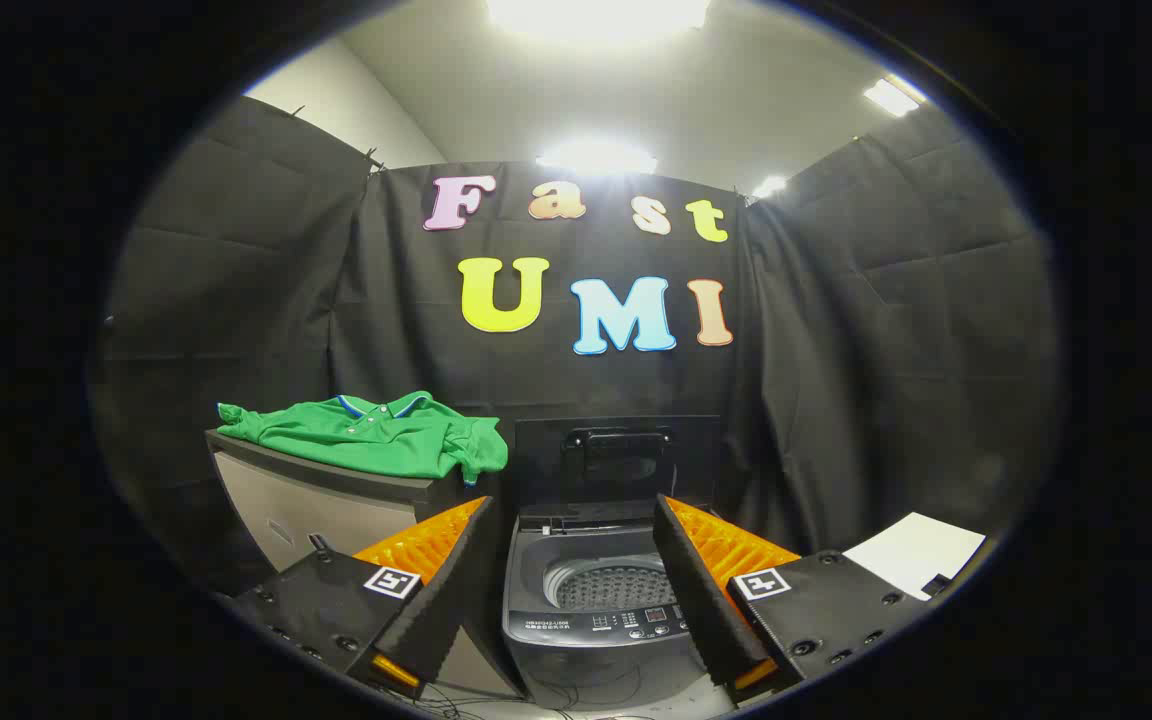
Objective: Put the clothes into the washing machine and then close the washing machine lid.
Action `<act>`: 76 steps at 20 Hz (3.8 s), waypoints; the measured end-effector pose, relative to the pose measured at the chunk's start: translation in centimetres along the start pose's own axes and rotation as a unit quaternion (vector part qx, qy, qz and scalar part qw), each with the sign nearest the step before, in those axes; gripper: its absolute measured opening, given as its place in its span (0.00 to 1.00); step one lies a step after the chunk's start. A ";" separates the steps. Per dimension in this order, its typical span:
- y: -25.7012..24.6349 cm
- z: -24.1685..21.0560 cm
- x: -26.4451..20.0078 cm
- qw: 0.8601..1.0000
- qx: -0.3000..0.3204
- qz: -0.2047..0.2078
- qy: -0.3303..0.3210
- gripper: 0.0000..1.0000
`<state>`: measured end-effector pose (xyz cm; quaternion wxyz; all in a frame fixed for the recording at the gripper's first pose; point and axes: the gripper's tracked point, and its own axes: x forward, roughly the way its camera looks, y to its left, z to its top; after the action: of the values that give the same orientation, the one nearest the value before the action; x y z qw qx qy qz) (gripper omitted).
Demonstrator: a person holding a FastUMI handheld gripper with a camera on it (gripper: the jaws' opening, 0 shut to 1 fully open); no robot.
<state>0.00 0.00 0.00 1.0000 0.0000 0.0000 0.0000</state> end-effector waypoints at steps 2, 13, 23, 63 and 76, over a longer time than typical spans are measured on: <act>0.2 0.0 0.0 1.000 0.001 0.003 -0.001 0.98; 0.4 -0.9 -0.2 1.000 0.008 0.012 0.007 0.98; -0.9 -1.1 0.1 1.000 0.013 0.003 0.001 0.98; 26.9 5.8 16.8 0.953 -0.029 0.230 0.195 0.98; 31.0 -0.6 23.0 0.918 -0.062 0.216 0.326 0.97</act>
<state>23.00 31.00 -0.65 0.9183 -0.0625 0.3262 0.2155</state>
